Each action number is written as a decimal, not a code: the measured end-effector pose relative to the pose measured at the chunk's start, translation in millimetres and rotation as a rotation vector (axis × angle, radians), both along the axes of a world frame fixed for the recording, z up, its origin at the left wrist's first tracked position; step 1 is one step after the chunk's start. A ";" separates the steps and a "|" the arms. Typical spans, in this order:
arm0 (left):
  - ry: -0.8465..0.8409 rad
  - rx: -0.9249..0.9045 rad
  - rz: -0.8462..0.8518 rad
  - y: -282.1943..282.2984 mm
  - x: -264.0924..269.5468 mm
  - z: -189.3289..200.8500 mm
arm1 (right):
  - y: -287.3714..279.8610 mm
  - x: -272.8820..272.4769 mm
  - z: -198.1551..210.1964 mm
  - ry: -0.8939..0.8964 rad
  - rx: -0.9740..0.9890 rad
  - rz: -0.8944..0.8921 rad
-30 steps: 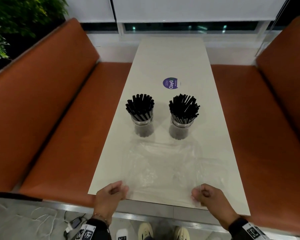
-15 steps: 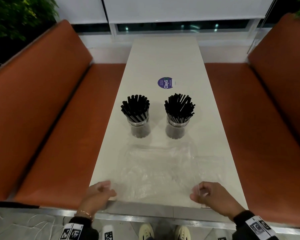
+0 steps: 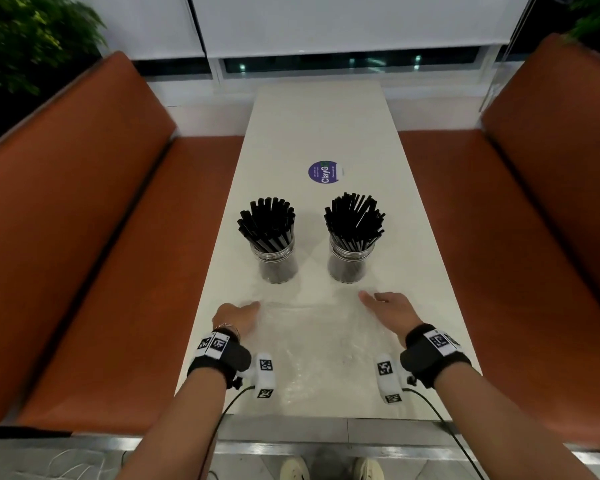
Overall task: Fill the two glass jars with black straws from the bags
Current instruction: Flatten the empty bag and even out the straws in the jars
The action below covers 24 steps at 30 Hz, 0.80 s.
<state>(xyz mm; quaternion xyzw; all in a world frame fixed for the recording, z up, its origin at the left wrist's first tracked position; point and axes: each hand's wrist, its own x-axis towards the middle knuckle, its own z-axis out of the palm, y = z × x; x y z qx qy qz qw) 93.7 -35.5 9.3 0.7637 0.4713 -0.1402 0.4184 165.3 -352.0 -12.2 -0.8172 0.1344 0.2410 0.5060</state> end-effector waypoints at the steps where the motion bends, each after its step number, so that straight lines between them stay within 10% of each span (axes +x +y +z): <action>1: -0.033 -0.042 0.033 -2.2 0.1 2.1 | 3.5 -1.2 2.4 -0.015 0.061 -0.021; 8: -0.428 -0.377 0.376 1.0 -29.1 8.5 | -6.0 -19.8 36.4 -0.071 0.308 -0.146; 14: -0.309 -0.465 0.210 6.4 -48.9 11.4 | -6.3 -41.0 55.8 -0.188 0.359 -0.119; 19: -0.637 -0.252 0.172 -5.2 -52.3 14.0 | -1.5 -53.0 42.9 -0.408 0.099 -0.073; 24: -0.547 0.085 0.212 -13.1 -45.2 28.0 | 3.6 -59.8 24.5 -0.445 0.005 -0.076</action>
